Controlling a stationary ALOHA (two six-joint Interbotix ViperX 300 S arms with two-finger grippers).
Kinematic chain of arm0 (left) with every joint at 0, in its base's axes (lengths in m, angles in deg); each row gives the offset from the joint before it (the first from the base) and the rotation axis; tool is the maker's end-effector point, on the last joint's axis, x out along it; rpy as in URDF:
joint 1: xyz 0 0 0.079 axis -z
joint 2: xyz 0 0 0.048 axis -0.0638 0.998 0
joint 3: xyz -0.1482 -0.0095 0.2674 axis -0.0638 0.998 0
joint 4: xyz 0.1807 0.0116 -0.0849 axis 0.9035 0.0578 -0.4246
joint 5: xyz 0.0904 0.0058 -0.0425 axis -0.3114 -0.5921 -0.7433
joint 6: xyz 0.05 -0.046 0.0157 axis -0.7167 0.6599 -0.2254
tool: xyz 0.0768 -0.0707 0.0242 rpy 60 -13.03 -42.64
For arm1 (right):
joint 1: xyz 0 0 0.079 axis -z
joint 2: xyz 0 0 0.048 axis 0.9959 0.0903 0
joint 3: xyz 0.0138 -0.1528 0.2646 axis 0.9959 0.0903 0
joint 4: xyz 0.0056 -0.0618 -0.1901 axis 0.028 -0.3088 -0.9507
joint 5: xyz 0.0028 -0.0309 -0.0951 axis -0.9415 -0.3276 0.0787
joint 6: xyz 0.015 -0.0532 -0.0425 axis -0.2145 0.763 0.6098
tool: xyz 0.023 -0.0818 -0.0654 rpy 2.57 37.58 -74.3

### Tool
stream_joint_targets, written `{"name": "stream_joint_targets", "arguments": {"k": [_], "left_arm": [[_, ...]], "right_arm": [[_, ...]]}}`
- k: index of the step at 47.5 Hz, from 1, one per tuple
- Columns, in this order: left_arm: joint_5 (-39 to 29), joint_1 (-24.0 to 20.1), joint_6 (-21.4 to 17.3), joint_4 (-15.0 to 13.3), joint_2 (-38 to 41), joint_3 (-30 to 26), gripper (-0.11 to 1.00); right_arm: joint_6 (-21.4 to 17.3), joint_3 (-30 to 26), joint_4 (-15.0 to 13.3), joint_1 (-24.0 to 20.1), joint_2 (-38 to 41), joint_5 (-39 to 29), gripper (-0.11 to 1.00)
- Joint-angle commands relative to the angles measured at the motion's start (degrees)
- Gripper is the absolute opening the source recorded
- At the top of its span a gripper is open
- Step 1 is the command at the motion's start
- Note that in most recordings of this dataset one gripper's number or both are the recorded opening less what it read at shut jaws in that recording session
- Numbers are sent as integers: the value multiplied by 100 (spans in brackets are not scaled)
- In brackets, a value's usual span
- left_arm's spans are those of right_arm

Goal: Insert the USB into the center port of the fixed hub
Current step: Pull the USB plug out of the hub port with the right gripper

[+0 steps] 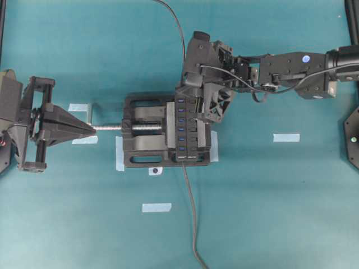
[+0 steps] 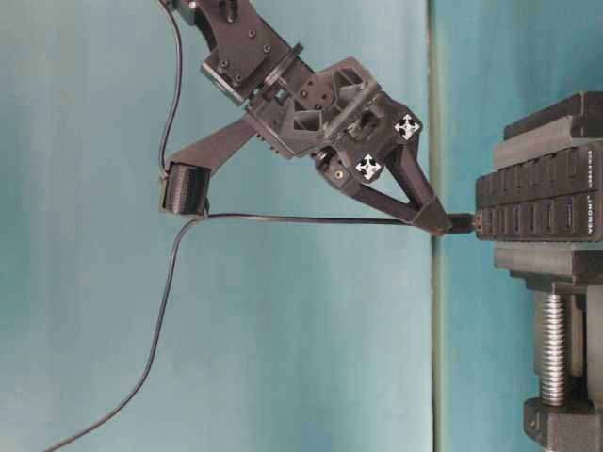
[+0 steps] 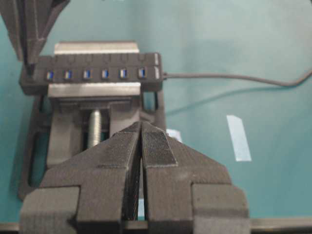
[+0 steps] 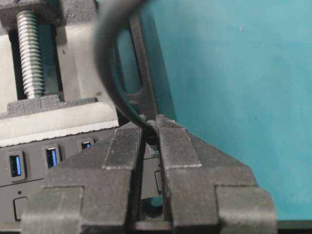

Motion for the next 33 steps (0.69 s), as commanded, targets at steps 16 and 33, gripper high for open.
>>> {"name": "stream_joint_targets", "arguments": {"k": [16,33], "left_arm": [[62,9,26,9,-9,-141,0],[70,9,26,9,-9,-132,0]], "right_arm": [[-26,-237,18,-141,-448,-475,9],[-26,-272,18,-202,-712,-536,9]]}}
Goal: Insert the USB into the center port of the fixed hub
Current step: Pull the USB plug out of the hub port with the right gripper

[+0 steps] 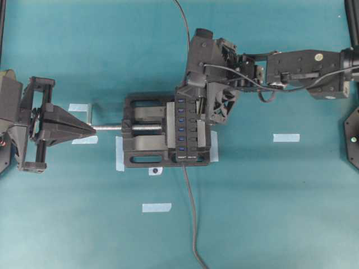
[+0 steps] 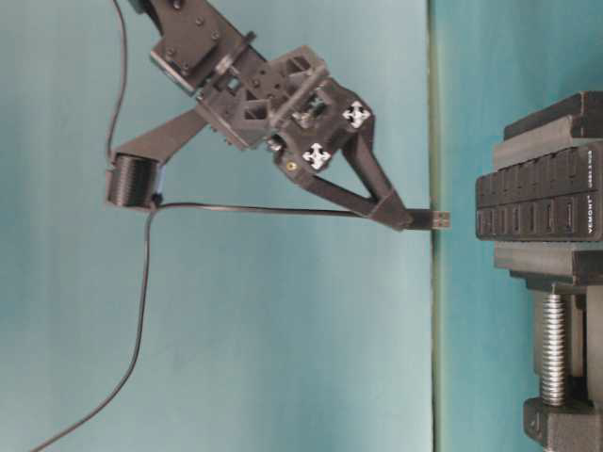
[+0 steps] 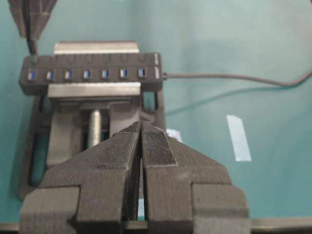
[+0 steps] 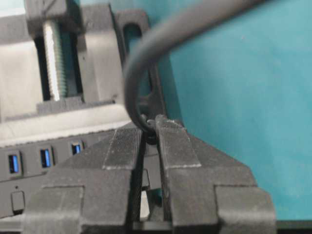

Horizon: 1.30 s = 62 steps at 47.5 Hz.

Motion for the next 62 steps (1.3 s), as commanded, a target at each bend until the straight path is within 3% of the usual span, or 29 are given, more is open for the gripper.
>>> {"name": "stream_joint_targets", "arguments": {"k": [1,10,29,62], "left_arm": [[62,0,9,9,-9,-123,0],[53,0,9,9,-9,-132,0],[53,9,9,9,-9,-123,0],[53,9,9,0,-9,-123,0]], "right_arm": [[-26,-158,9,-62,-220,26,9],[-35,-299,9,-123,-325,-26,8],[-26,-703,9,-352,-404,-861,9],[-62,-668,18,-466,-378,-896,9]]}}
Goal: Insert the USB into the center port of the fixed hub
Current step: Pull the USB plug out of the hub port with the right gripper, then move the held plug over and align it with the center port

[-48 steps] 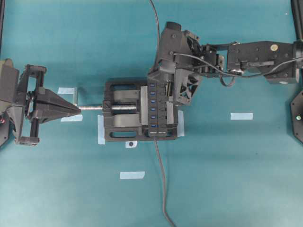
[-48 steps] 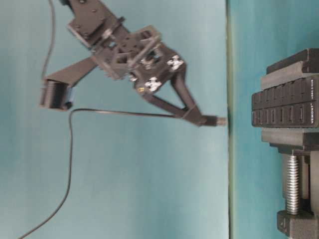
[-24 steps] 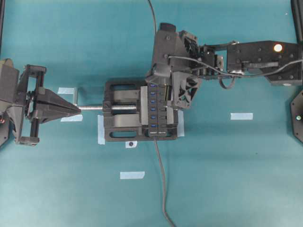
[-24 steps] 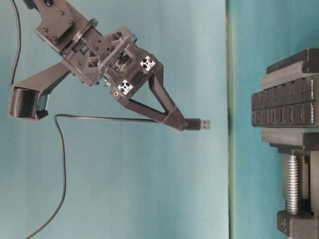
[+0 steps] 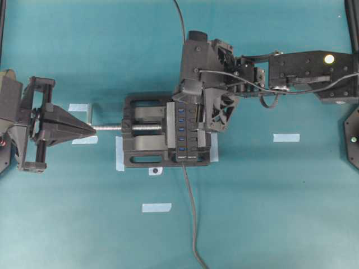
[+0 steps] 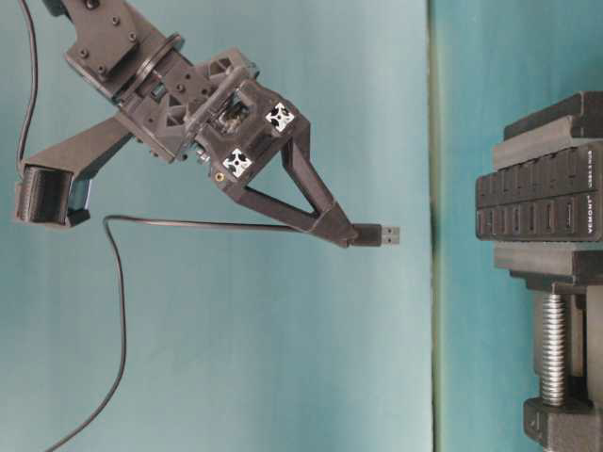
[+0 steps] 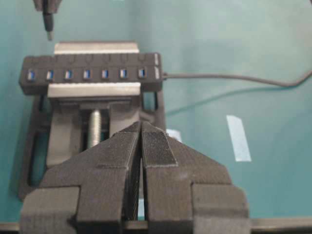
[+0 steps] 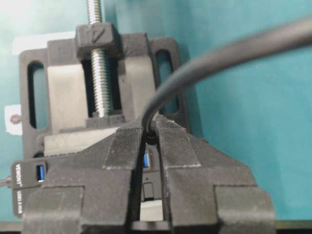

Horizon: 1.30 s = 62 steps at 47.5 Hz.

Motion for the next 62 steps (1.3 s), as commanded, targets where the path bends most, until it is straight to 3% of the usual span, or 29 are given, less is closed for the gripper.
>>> {"name": "stream_joint_targets", "arguments": {"k": [1,38,62], "left_arm": [[62,9,9,9,-9,-123,0],[62,0,9,9,-9,-114,0],[62,0,9,9,-9,-105,0]], "right_arm": [[-62,-105,9,-53,-141,26,8],[-88,18,141,-185,360,105,8],[-431,325,149,-185,369,501,8]]}}
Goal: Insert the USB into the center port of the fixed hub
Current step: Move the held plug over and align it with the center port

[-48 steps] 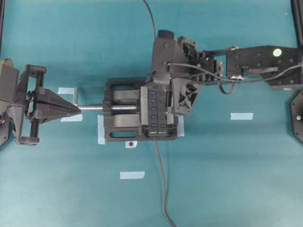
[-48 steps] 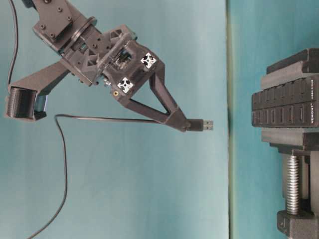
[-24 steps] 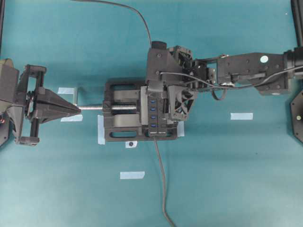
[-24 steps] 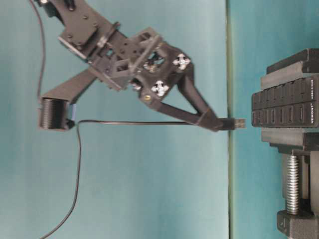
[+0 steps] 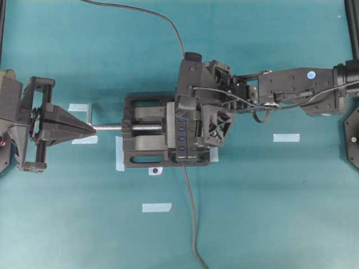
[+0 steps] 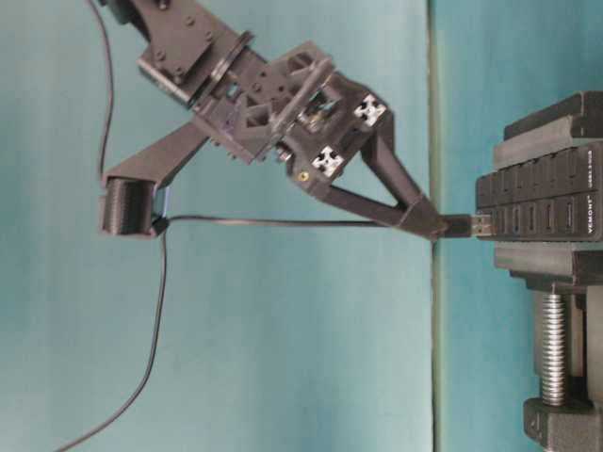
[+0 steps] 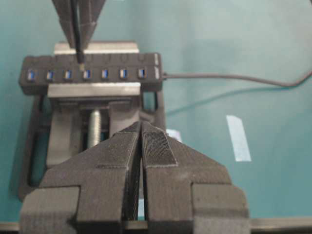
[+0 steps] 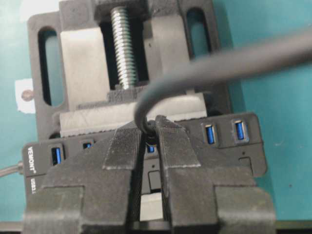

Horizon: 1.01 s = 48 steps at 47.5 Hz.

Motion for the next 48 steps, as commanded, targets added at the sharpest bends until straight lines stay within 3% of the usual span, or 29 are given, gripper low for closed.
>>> {"name": "stream_joint_targets", "arguments": {"k": [1,48], "left_arm": [[62,0,9,9,-9,-114,0],[53,0,9,0,-9,-105,0]], "right_arm": [[-70,-35,9,-26,-79,88,8],[-149,-18,9,-18,114,185,8]]}}
